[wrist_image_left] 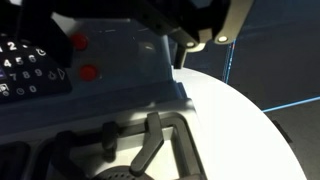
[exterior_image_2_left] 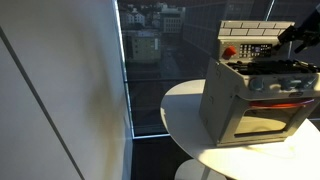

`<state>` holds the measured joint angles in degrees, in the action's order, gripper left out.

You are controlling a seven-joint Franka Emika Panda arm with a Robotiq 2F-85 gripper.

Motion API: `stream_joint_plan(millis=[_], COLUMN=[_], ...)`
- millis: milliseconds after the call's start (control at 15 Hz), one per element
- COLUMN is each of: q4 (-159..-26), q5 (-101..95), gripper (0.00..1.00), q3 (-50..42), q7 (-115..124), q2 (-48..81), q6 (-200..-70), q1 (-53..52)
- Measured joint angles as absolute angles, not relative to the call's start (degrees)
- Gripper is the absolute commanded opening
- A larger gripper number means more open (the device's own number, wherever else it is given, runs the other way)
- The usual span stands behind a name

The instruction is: Press the top orange button on the microwave oven control panel of the stove

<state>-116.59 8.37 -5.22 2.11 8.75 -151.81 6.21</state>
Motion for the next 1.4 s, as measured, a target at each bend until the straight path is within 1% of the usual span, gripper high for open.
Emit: stream_joint_plan(millis=[933,1400], q4=[-116.68,-117.76], q5=[8.37,8.30], gripper=[1.00,1.00], q3=[-5.25,-5.51], q7=[2.11,2.11], q2=[8.45,5.71], q6=[-151.08,-147.33], q1=[6.21,6.21])
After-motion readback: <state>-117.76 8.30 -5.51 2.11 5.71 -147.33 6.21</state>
